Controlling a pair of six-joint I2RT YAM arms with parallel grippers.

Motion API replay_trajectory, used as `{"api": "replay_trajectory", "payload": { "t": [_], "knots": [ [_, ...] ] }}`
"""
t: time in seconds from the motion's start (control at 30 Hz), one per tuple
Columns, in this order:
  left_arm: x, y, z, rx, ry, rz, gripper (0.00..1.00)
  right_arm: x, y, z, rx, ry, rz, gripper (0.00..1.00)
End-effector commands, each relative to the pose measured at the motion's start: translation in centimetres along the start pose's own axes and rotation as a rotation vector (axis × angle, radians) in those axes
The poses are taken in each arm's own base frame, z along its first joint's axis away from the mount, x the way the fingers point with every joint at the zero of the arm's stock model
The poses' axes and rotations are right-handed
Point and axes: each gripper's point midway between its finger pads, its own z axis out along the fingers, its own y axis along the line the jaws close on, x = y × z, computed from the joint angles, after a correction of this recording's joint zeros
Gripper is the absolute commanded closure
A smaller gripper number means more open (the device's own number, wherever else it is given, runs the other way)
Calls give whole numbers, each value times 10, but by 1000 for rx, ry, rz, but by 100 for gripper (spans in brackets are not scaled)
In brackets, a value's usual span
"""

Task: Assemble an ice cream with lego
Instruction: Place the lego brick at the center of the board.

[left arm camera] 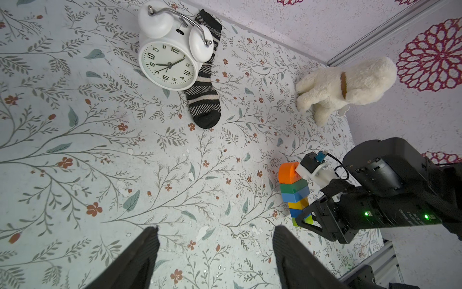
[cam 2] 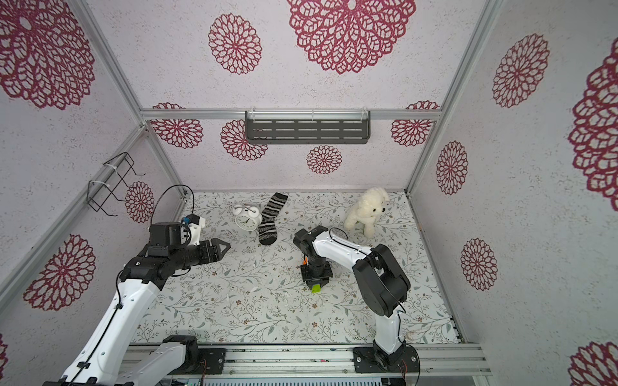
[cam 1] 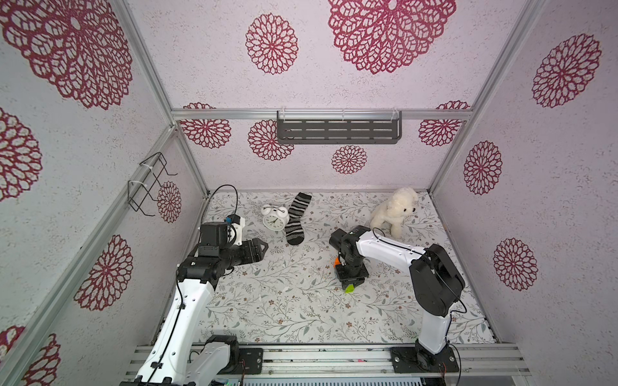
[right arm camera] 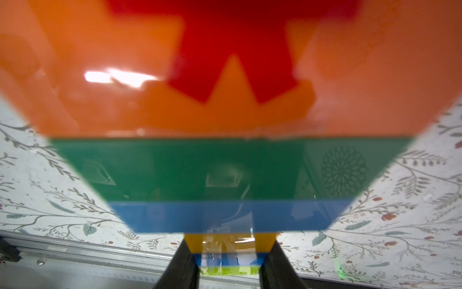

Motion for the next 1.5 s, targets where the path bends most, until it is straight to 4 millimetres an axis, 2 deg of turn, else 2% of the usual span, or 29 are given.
{"api": "replay_trajectory", "payload": {
  "t": [0.0, 0.17, 0.5, 0.8, 1.0, 1.13, 1.2, 1.33, 1.47],
  "knots": [
    [-9, -2, -6, 9, -27, -5, 23, 2, -2, 3, 6, 28, 18, 73],
    [-9, -2, -5, 19, -25, -13, 23, 7, -10, 13, 36, 51, 41, 72],
    [-10, -1, -5, 24, -27, -23, 23, 6, -13, 22, 47, 50, 48, 70],
    [-9, -1, -4, 32, -22, -26, 23, 13, -13, 28, 32, 67, 53, 56],
    [-10, -2, -4, 36, -21, -25, 23, 12, -12, 27, 24, 58, 51, 42],
    [-10, -3, -5, 41, -25, -24, 23, 12, -12, 21, 25, 46, 51, 37],
    [-10, -3, -5, 41, -27, -22, 23, 11, -12, 15, 26, 33, 51, 29],
    [-12, -3, -7, 40, -36, -20, 23, 12, -12, -3, 25, -4, 50, 22],
    [-14, -4, -10, 46, -53, -14, 23, 22, -6, -24, -2, -55, 38, 21]
  ]
}}
